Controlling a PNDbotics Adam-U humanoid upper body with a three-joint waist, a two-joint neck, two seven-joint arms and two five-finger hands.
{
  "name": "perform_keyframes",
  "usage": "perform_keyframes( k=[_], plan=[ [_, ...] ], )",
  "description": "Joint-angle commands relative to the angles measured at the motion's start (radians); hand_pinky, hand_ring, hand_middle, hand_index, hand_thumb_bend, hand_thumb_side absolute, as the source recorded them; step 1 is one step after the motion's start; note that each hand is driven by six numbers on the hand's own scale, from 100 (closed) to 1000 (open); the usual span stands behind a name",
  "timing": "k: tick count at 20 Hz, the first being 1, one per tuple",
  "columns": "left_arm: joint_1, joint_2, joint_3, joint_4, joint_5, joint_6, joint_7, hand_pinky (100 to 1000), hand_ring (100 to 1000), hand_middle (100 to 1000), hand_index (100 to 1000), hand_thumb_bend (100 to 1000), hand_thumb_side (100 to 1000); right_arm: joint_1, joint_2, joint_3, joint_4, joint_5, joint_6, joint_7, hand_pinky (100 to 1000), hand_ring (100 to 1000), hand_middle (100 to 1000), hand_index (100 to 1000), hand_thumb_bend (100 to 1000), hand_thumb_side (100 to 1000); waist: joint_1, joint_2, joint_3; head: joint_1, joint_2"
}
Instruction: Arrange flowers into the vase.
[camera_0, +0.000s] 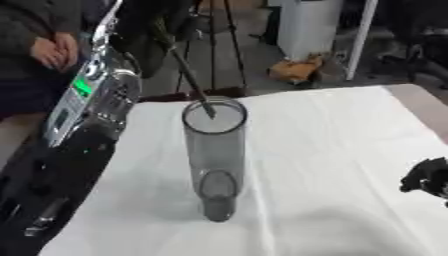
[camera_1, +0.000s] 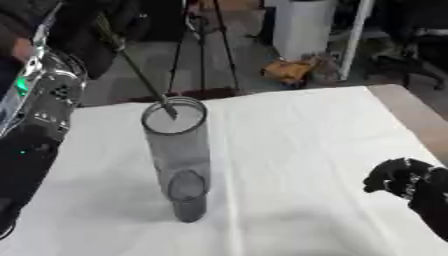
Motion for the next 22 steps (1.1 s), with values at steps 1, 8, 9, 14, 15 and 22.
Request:
perform_keyframes(
  k=[1,8,9,14,15,22],
  plan=[
    [-0.029,0.027,-0.004,0.016,-0.014,0.0,-0.007,100,100,100,100,100,157,-0.012,-0.014,-0.006,-0.01,0.004,0.001,0.003,679,671,604,667,736,739,0.009,-0.024,0.0,-0.003,-0.014],
    [-0.036,0.014,-0.018,0.072,-0.044,-0.024,-0.034,100,100,100,100,100,156,-0.011,-0.013,-0.007,-0.011,0.005,0.001,0.004,679,671,604,667,736,739,0.01,-0.022,-0.004,-0.003,-0.013],
    [-0.037,0.011,-0.019,0.079,-0.047,-0.028,-0.037,100,100,100,100,100,157,-0.011,-0.013,-0.007,-0.011,0.005,0.001,0.004,679,671,604,667,736,739,0.01,-0.022,-0.005,-0.003,-0.013],
    [-0.039,0.006,-0.029,0.1,-0.053,-0.032,-0.055,100,100,100,100,100,156,-0.011,-0.013,-0.007,-0.011,0.006,0.002,0.005,680,671,604,667,736,739,0.011,-0.021,-0.008,-0.005,-0.013],
    [-0.04,0.006,-0.031,0.102,-0.053,-0.031,-0.057,100,100,100,100,100,156,-0.011,-0.013,-0.007,-0.011,0.006,0.002,0.005,680,671,604,667,736,740,0.012,-0.021,-0.008,-0.005,-0.013],
    [-0.042,0.012,-0.053,0.115,-0.054,-0.009,-0.073,100,100,100,100,100,154,-0.01,-0.013,-0.008,-0.012,0.008,0.004,0.006,680,670,603,668,734,741,0.015,-0.021,-0.01,-0.01,-0.011]
  ],
)
